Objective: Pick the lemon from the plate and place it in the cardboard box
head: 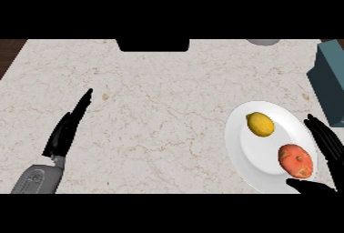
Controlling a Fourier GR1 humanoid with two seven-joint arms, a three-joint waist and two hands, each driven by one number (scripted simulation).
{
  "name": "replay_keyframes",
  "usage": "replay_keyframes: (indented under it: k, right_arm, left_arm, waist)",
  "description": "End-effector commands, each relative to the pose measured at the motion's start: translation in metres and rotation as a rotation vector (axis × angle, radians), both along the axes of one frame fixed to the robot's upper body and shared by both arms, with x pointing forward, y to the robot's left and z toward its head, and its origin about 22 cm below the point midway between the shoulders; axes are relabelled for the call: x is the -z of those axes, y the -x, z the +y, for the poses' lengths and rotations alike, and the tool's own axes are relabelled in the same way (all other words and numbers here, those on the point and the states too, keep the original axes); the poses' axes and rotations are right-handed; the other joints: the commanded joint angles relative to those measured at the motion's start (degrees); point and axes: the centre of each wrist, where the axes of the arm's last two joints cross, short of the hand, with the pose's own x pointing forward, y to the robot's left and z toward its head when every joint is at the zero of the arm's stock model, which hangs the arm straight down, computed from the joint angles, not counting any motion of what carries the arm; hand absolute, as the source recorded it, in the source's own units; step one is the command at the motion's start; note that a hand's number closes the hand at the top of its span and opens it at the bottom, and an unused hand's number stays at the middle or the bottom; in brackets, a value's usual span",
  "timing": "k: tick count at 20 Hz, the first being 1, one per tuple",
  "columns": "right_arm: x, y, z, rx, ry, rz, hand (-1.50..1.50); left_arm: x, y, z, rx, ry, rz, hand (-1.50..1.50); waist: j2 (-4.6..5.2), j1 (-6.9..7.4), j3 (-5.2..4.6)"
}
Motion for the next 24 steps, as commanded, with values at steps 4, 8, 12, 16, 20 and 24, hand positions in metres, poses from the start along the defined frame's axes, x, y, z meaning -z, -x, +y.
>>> replay_keyframes:
  k: [4,8,12,16,20,24]
  right_arm:
    - [-0.001,-0.02,0.001,0.015,0.023,-0.112,-1.5]
    - [0.014,-0.028,0.024,-0.001,0.065,-0.016,-1.5]
    - [-0.004,-0.04,0.03,-0.014,0.063,0.013,-1.5]
    - [0.035,-0.025,0.045,-0.002,0.083,0.006,-1.5]
    - [0.001,-0.046,0.026,0.013,0.089,0.008,-1.5]
    - [0.007,-0.061,0.053,0.001,0.078,0.01,-1.5]
  left_arm:
    - [0.008,0.01,-0.015,0.001,0.002,0.019,0.0]
    - [0.01,0.006,0.005,0.003,-0.006,0.013,0.0]
    - [0.008,-0.003,0.008,-0.015,0.009,0.004,0.0]
    - [-0.006,-0.003,0.023,-0.011,-0.003,0.015,0.0]
    - [0.009,-0.007,0.017,-0.002,0.014,-0.003,0.0]
    - [-0.016,0.006,0.009,0.007,0.002,0.017,0.0]
  waist:
    - [-0.03,0.02,0.01]
    - [0.02,0.02,0.0]
    - [0.0,-0.05,0.0]
    - [0.01,-0.06,0.01]
    - [0.0,-0.13,-0.01]
    - [-0.05,0.14,0.0]
